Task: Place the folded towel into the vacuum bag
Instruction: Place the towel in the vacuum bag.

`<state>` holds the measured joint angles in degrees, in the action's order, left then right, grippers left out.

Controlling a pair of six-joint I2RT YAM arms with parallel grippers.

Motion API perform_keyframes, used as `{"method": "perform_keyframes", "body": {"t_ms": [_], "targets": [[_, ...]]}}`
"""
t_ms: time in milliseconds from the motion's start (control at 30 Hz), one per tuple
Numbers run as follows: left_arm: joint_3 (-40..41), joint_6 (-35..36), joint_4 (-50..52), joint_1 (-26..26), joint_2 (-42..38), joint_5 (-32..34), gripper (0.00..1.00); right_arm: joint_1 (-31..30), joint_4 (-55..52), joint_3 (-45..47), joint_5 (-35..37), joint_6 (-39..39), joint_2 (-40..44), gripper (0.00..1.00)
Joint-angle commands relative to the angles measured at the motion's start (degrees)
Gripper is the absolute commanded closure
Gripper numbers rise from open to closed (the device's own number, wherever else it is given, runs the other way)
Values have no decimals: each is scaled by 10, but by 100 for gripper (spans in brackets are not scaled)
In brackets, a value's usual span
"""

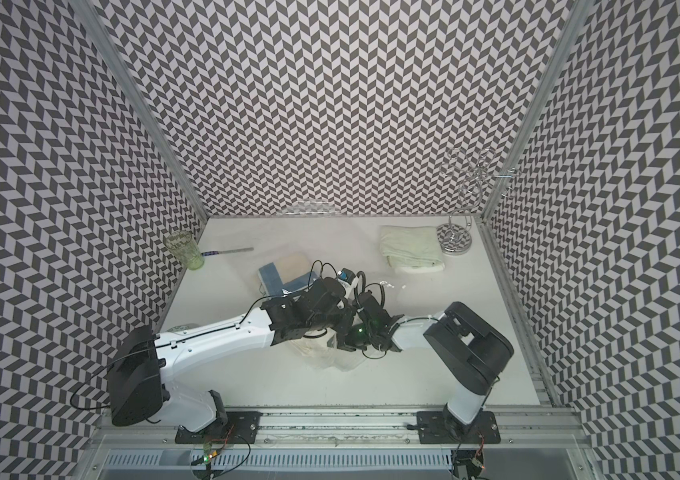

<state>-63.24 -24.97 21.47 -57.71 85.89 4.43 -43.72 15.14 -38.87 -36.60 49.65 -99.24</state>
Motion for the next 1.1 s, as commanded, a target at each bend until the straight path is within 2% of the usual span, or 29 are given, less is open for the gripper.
{"method": "perform_keyframes", "body": {"t_ms": [0,267,467,733,833,1067], "targets": [[-21,7,-20,-7,5,-22,100,-19,89,-19,27,39,-7,93],[-22,5,-21,-8,3,-25,100,-25,68,-30,40,43,-12,93],[-24,4,-18,-8,-2,-27,100,-28,72,4,63,80,60,93],[-40,0,-12,-18,3,-32,100,-28,193,2,93,163,-2,93],[-37,-1,-11,-18,0,-32,100,-27,188,-10,88,161,-8,92],[-39,0,-19,-20,1,-41,100,-28,161,19,96,170,46,92]]}}
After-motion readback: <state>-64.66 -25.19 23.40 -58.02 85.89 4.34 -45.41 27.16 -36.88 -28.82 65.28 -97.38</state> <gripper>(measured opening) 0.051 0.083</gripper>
